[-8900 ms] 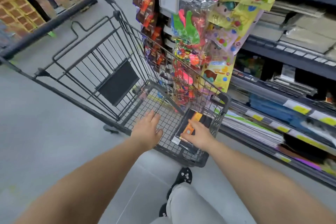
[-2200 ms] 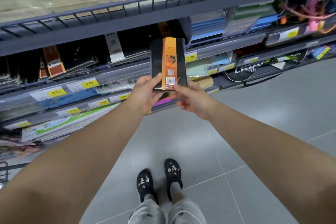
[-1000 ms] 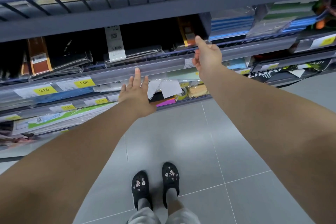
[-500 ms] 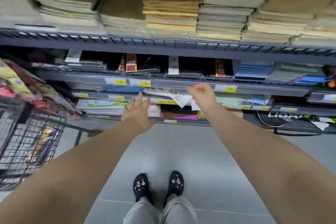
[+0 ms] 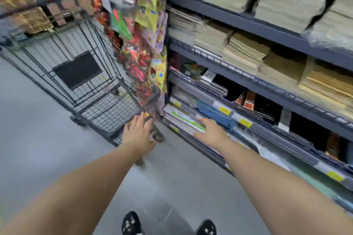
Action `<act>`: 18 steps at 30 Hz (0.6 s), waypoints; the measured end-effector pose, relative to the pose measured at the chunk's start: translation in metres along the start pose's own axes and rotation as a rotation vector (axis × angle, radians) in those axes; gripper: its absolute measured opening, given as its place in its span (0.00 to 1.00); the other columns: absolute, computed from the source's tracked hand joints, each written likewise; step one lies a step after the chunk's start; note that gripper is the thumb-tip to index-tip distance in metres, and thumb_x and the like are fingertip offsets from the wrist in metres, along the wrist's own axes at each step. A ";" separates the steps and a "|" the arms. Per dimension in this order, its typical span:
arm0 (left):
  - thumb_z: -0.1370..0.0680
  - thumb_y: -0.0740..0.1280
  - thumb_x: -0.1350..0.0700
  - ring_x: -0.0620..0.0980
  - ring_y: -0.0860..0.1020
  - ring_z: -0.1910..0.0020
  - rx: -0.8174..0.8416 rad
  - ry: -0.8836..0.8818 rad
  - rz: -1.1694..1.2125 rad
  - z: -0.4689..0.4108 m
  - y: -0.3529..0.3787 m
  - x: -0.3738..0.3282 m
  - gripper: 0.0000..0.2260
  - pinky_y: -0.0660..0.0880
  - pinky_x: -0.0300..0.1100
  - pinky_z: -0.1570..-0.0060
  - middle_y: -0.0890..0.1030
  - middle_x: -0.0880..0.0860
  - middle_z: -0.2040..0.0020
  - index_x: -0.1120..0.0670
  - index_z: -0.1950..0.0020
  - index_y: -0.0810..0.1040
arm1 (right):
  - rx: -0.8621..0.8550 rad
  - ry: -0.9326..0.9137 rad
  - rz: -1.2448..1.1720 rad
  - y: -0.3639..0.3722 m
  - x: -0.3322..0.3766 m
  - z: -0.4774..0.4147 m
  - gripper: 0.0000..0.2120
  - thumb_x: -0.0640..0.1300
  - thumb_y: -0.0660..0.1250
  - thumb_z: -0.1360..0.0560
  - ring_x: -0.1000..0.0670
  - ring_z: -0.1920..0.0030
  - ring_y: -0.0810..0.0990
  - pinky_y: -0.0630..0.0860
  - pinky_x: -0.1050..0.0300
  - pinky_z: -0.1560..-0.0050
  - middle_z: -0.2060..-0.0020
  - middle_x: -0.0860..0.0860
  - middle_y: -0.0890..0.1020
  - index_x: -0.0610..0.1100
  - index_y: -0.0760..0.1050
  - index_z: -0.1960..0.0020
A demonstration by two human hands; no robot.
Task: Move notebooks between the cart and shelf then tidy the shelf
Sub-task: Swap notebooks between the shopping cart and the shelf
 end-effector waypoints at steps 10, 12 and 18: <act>0.25 0.64 0.47 0.57 0.49 0.23 -0.028 -0.093 0.089 0.018 -0.018 0.207 0.33 0.54 0.57 0.27 0.45 0.55 0.21 0.50 0.23 0.54 | -0.016 -0.145 0.193 0.103 0.200 -0.028 0.37 0.53 0.67 0.27 0.44 0.26 0.61 0.66 0.45 0.31 0.25 0.47 0.60 0.54 0.53 0.24; 0.25 0.63 0.47 0.57 0.49 0.23 -0.021 -0.089 0.093 0.016 -0.016 0.230 0.33 0.53 0.55 0.26 0.45 0.55 0.21 0.48 0.23 0.53 | -0.021 -0.140 0.249 0.119 0.220 -0.029 0.38 0.54 0.67 0.27 0.44 0.24 0.56 0.61 0.43 0.28 0.23 0.48 0.56 0.54 0.51 0.23; 0.24 0.62 0.50 0.56 0.50 0.23 -0.010 -0.028 0.161 -0.016 -0.015 0.263 0.31 0.55 0.52 0.26 0.47 0.55 0.21 0.49 0.23 0.55 | 0.008 -0.246 0.418 0.151 0.258 -0.040 0.34 0.47 0.61 0.23 0.47 0.22 0.45 0.43 0.44 0.24 0.22 0.49 0.49 0.55 0.48 0.23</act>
Point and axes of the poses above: each hand's wrist, its own z-axis away from the middle knuckle, its own y-axis out of the palm, x = y × z, the point moved 9 cm from there along -z, towards the middle knuckle
